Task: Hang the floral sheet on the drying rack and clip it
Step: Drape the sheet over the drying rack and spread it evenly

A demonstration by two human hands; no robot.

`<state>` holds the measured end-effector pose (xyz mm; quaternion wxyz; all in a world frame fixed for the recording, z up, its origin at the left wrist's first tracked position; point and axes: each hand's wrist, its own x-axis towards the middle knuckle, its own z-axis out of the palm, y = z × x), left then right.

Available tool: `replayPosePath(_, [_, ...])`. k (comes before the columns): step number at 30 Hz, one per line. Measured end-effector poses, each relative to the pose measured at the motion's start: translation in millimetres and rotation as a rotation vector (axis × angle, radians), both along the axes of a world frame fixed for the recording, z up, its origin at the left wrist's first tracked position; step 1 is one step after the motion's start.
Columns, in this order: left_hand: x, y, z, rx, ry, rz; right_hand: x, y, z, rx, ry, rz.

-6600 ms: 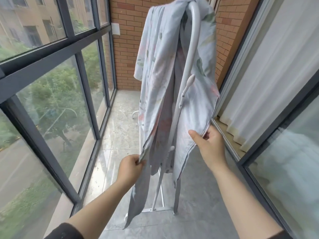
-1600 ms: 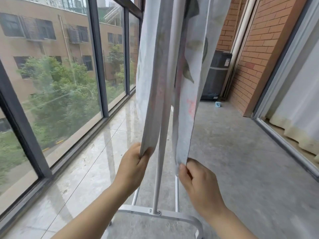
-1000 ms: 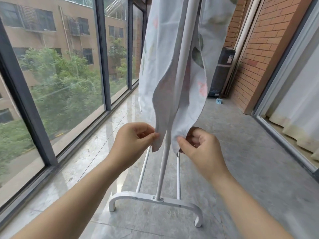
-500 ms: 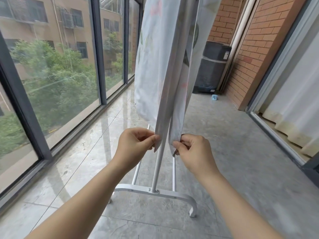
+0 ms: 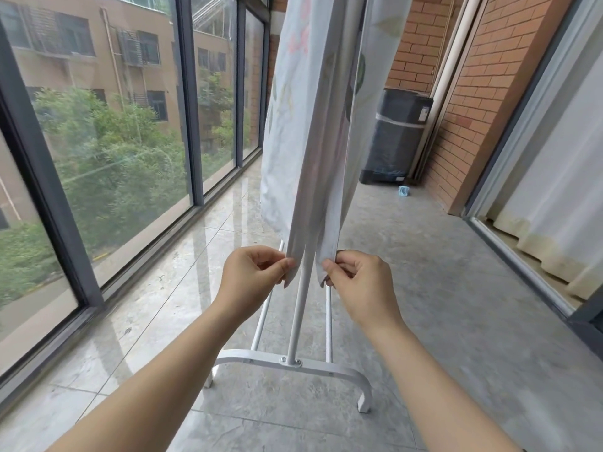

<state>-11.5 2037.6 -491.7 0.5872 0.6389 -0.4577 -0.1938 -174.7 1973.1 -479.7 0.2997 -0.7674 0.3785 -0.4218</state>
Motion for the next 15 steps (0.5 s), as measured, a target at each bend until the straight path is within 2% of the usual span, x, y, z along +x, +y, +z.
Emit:
replayPosePath(6, [-2,12,-6,-0.042,0.043,0.063,-10,9,-12,0.002,-0.089,-0.086])
replayPosePath(15, [-19,12,-57,0.120,0.079,-0.044,-34,6,-59,0.114,-0.031,-0.142])
